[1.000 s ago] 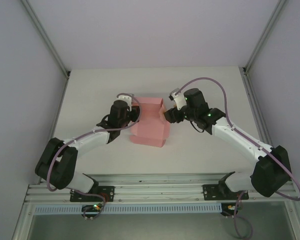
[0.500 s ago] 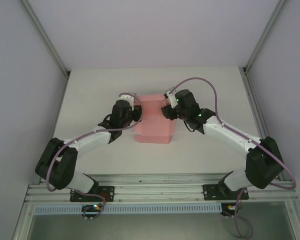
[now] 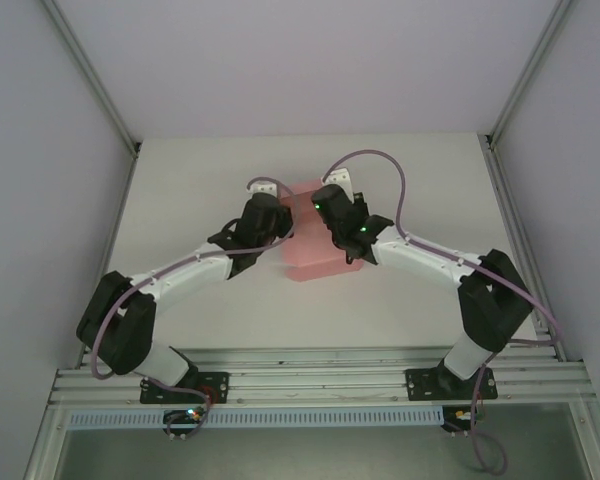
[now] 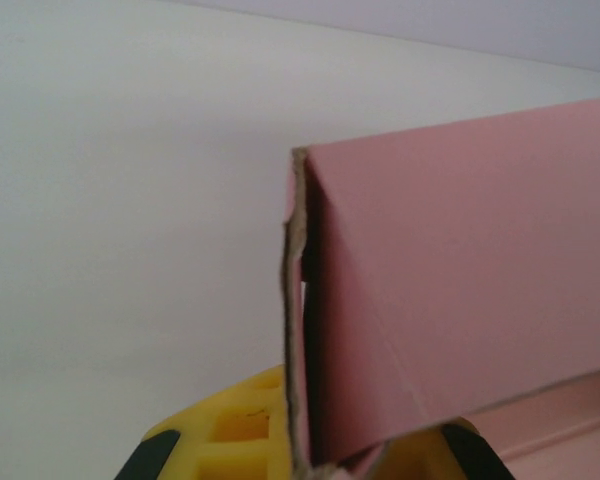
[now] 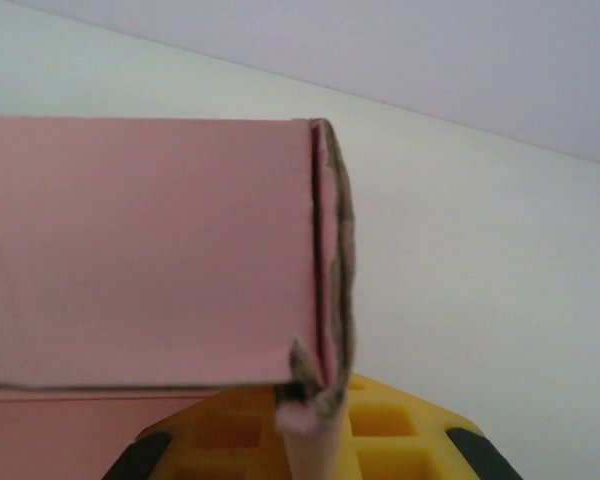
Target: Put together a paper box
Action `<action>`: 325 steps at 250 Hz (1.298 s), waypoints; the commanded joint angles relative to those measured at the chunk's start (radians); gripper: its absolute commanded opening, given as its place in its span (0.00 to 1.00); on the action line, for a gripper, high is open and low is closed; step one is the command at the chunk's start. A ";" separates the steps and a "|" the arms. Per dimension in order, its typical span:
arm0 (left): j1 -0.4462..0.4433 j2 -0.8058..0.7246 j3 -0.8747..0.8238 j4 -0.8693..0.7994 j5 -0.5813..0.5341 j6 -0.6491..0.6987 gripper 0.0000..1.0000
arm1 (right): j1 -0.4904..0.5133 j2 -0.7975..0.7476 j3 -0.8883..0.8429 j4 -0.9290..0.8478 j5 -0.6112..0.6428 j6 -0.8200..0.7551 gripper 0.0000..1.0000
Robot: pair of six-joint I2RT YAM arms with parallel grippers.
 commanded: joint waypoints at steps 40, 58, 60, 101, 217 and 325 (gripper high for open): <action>0.077 0.012 0.073 -0.404 -0.348 -0.241 0.00 | -0.066 -0.008 -0.003 -0.207 0.408 0.167 0.08; 0.076 0.020 0.087 -0.422 -0.355 -0.231 0.00 | -0.067 -0.014 -0.009 -0.194 0.405 0.158 0.08; 0.075 0.022 0.088 -0.423 -0.353 -0.231 0.00 | -0.067 -0.014 -0.010 -0.192 0.404 0.155 0.08; 0.063 0.039 0.118 -0.402 -0.322 -0.179 0.00 | -0.069 -0.014 -0.012 -0.191 0.377 0.158 0.09; 0.067 0.051 0.074 -0.071 0.095 0.093 0.00 | -0.087 -0.236 -0.252 0.288 -0.630 -0.091 0.78; 0.269 0.202 0.376 -0.534 0.538 0.641 0.00 | -0.254 -0.586 -0.430 0.127 -0.640 0.148 1.00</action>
